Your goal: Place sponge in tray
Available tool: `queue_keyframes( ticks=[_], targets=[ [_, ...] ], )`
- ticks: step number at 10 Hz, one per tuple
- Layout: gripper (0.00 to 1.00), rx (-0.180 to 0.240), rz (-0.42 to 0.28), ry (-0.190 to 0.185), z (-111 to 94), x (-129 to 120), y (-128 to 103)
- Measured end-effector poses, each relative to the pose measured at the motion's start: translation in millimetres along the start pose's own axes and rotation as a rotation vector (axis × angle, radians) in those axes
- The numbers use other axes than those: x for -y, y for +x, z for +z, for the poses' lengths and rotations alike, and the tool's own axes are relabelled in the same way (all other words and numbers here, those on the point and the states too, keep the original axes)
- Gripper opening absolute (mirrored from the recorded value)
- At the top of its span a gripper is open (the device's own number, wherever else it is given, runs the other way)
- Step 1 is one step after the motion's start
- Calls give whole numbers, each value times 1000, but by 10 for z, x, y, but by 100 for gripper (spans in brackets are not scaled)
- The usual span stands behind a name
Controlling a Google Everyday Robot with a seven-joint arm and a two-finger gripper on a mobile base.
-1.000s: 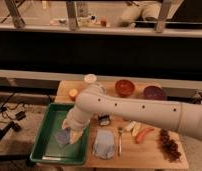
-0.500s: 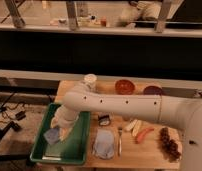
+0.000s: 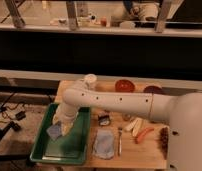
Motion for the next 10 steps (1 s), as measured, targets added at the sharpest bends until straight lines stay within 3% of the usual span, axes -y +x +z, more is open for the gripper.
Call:
queue_keyframes(
  ticks=[7,10],
  targets=[
    [5,-11,-8,-4,20,119,36],
    [35,-11,-8,-3,19,119,38]
  ],
)
